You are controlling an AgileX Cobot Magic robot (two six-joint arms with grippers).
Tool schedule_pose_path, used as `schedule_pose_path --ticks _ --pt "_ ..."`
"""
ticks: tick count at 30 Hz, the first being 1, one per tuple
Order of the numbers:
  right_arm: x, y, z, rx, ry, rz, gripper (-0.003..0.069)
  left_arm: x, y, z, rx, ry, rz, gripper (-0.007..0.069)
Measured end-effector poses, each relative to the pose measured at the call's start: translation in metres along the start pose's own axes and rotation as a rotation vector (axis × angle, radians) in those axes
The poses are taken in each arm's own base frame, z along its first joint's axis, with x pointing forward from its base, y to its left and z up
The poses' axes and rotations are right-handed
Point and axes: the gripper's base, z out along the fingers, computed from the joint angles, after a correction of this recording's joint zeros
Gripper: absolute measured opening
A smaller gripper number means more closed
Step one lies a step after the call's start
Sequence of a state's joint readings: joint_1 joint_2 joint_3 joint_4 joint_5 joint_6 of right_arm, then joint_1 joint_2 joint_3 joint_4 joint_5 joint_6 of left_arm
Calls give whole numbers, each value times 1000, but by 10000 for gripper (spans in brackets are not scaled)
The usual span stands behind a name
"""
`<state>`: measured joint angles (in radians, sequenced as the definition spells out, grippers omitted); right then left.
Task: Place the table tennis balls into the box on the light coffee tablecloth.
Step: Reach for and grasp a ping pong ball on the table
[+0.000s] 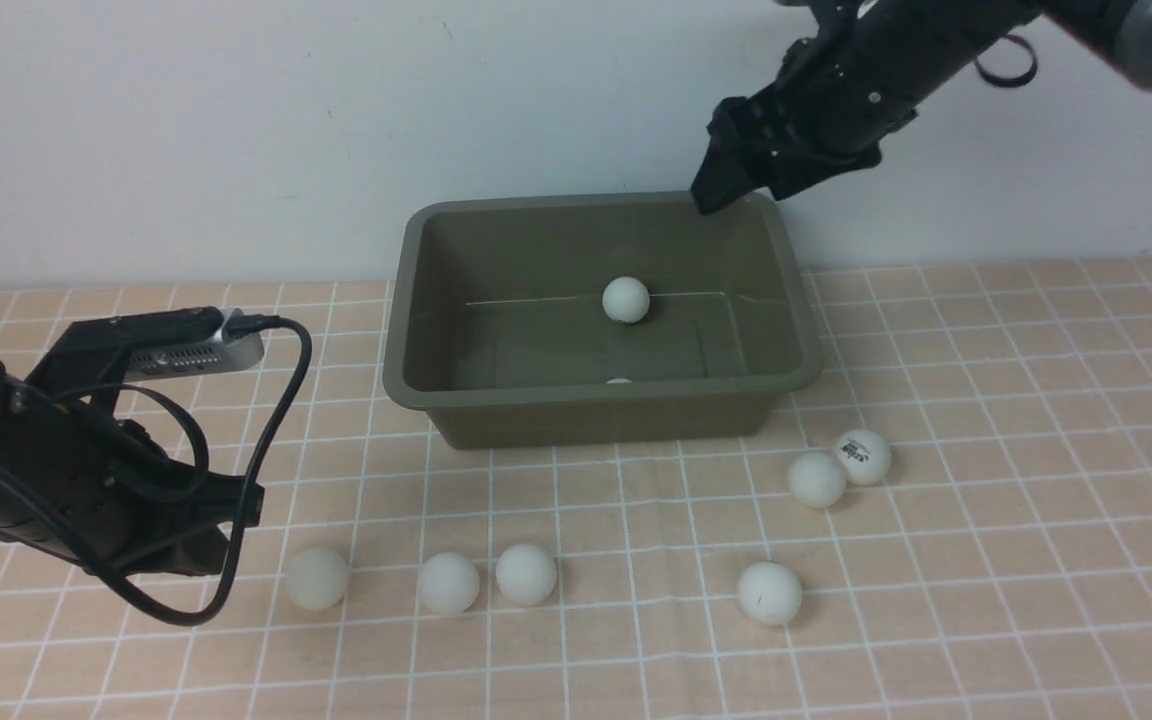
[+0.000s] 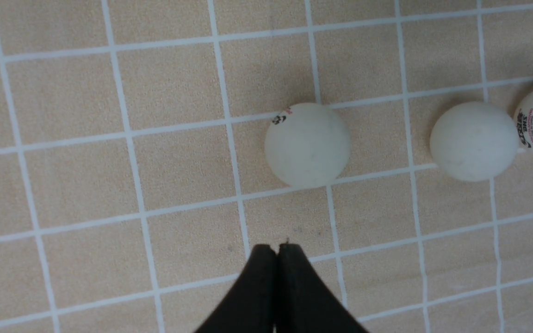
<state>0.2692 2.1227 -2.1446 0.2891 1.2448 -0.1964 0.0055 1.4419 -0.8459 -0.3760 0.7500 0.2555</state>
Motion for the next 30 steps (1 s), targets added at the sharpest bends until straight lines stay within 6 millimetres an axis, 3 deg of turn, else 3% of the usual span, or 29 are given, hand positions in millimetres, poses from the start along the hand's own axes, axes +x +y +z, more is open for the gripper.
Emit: schedule_pose_path --ticks 3,7,11,19,24,30 --pt "4 -4 -17 91 5 11 520 0 0 0 0 1 0 -55" --pt "25 -14 -52 204 32 25 520 0 0 0 0 1 1 -55" --pt "49 -29 -59 220 88 78 520 0 0 0 0 1 1 -55" --pt "115 -55 -13 110 284 264 520 0 0 0 0 1 1 -55" --pt "127 -56 10 89 195 312 520 0 0 0 0 1 1 -55" --pt "126 -59 27 66 136 368 520 0 0 0 0 1 1 -55"
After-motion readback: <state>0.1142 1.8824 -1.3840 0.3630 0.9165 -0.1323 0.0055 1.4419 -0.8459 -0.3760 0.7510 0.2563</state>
